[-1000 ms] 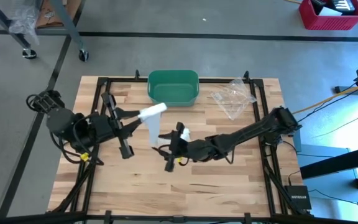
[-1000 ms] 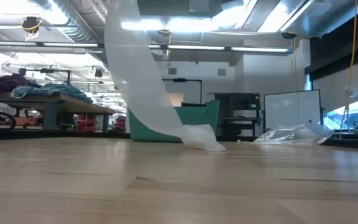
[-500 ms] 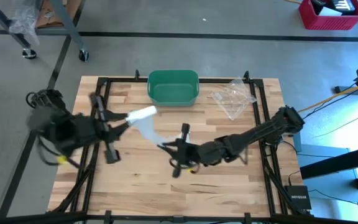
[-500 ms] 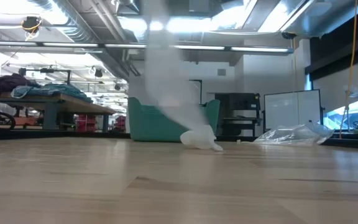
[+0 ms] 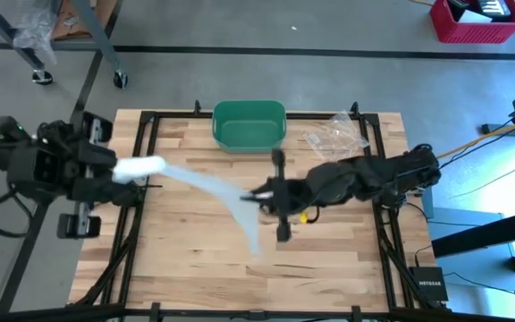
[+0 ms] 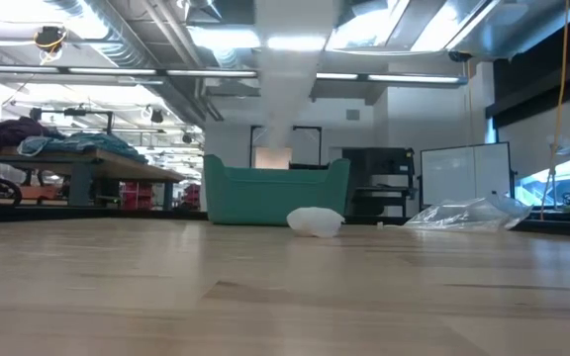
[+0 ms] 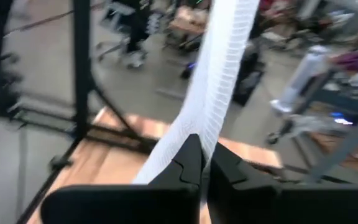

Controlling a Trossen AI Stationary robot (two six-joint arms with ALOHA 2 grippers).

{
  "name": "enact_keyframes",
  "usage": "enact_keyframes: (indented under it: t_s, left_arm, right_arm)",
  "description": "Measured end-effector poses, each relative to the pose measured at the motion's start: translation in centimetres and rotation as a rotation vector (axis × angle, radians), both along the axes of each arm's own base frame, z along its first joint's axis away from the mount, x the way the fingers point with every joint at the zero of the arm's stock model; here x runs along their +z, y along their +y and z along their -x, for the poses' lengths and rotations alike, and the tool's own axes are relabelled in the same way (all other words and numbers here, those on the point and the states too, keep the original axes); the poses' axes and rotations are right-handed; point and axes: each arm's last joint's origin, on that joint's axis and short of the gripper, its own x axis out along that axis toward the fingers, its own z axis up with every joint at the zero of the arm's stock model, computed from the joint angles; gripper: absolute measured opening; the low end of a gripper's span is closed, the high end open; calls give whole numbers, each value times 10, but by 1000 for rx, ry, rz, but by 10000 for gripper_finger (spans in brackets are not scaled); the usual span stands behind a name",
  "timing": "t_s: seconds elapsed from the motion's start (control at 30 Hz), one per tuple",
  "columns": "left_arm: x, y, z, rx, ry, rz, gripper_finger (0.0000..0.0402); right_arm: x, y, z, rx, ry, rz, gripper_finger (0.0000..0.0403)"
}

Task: Roll bandage
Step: Roll the bottom white bandage

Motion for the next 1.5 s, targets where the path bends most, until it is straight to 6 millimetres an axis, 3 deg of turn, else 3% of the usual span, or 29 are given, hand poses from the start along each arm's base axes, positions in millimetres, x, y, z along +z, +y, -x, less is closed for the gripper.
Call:
enact_keyframes:
  t_s: [0.13, 0.33, 0.47, 0.6, 0.73, 0.9, 1.17, 1.27, 1.5]
  left_arm:
    - [-3, -1, -3, 12, 28, -29, 45]
    - [-13, -1, -17, 103, 113, -51, 45]
    - [-15, 4, -23, 149, 128, -36, 45]
    - [-22, 5, -29, 157, 181, -45, 45]
    - [-36, 1, -37, 150, 272, -61, 45]
    - [-47, -7, -39, 116, 337, -48, 45]
    - [-71, -8, -44, 210, 492, -28, 45]
    - [-81, -7, -47, 238, 550, -49, 45]
    - [-85, -8, -58, 274, 565, -71, 45]
  right_arm:
    - [3, -10, 0, -64, -2, -29, 41]
    - [-23, -20, -14, -71, 167, -39, 146]
    - [-31, -17, -12, -35, 251, -35, 208]
    - [-29, -17, -2, -30, 277, -22, 242]
    - [-37, -15, -4, 5, 298, -26, 247]
    - [-79, -11, -26, 33, 283, 57, 234]
    - [-140, -21, -52, 92, 2, -14, 199]
    - [-150, -24, -55, 75, -136, -52, 193]
    - [-153, -22, -56, 78, -164, -129, 191]
